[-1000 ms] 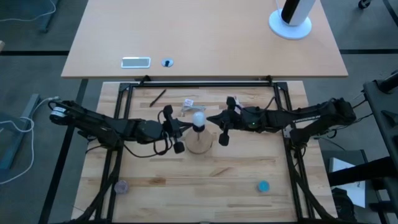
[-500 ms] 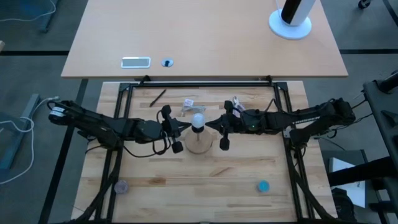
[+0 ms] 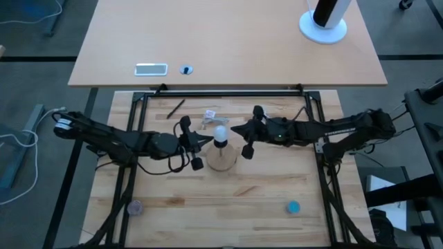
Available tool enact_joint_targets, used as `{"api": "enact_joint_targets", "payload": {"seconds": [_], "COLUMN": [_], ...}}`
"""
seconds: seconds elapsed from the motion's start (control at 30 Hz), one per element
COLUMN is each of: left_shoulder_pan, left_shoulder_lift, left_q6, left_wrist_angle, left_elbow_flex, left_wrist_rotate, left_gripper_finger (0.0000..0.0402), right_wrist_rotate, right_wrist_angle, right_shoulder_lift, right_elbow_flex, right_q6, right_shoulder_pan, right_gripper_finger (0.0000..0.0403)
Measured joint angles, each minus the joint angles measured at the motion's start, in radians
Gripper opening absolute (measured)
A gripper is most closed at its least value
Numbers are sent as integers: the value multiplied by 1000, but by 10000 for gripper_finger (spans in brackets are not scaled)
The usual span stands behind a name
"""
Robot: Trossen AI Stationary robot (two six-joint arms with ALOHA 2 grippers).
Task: Screw lightbulb
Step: Insert the lightbulb into the brown lamp
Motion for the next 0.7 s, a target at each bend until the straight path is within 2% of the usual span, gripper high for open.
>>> {"api": "enact_joint_targets", "payload": {"seconds": [0.17, 0.4, 0.7], "left_shoulder_pan": [11, 12, 17], "left_shoulder_lift": [12, 11, 15], "left_q6": [-5, -21, -70], "left_wrist_angle": [-2, -9, -83], "left_elbow_flex": [0, 0, -1], "left_wrist_rotate": [2, 4, -69], "left_gripper_finger": [0, 0, 0], "right_wrist_rotate": [-42, -59, -111], "right_wrist_angle": [68, 55, 48], "right_shoulder_lift": [37, 35, 37], "right_elbow_flex": [-1, -1, 0], "right_q6": [-17, -6, -3], "right_shoulder_pan": [-4, 14, 51], "right_gripper_finger": [0, 0, 0]}}
